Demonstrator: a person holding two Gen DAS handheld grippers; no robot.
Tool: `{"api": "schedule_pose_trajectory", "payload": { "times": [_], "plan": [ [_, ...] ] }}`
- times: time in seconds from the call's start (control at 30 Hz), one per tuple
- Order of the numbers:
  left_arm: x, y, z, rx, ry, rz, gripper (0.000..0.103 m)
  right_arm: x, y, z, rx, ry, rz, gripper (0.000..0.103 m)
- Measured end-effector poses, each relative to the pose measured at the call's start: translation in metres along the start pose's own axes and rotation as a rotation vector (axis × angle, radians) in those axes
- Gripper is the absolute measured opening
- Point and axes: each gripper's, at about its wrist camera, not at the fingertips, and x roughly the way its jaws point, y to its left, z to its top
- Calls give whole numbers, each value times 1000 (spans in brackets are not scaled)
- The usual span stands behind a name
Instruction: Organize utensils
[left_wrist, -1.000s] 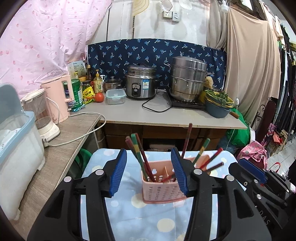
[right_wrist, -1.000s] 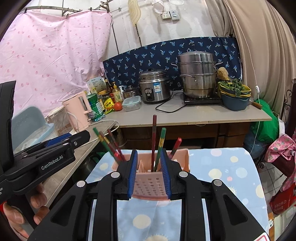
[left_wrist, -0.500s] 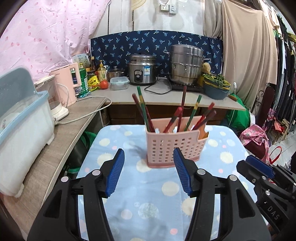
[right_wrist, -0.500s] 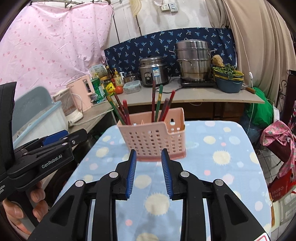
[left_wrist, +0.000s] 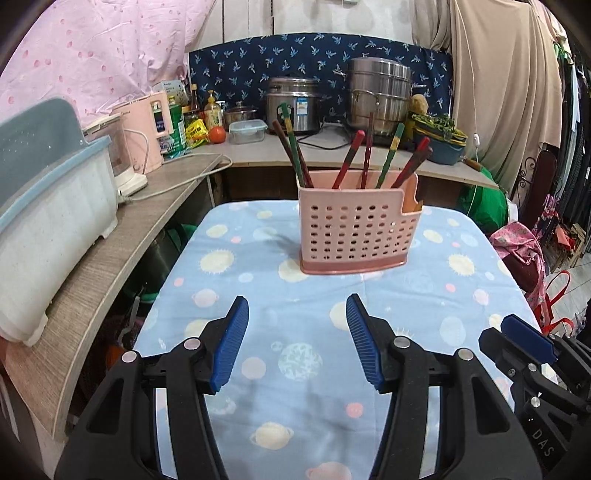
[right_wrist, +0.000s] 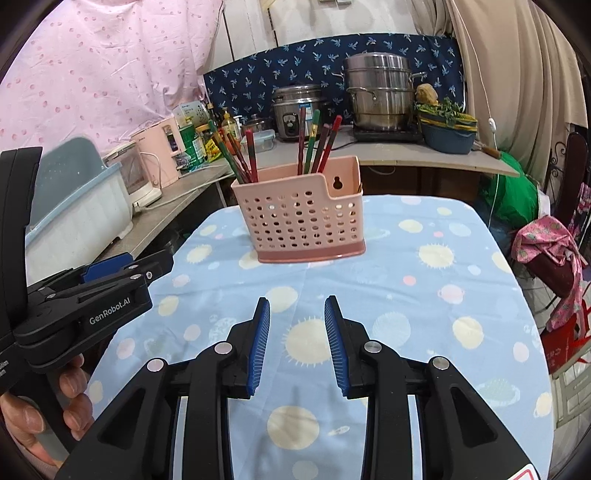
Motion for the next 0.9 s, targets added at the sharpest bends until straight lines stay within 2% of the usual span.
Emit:
{"api": "schedule_pose_trajectory", "payload": {
  "times": [0.37, 0.47, 0.9],
  "plan": [
    [10, 2, -15, -10, 42, 25, 52, 8, 1, 3, -5, 4, -33, 31],
    [14, 3, -10, -19, 44, 27, 58, 11, -2, 9, -1, -9, -46, 39],
    [43, -3, 12, -10, 35, 63, 72, 48, -21, 33, 10, 23, -91, 41]
  ]
}}
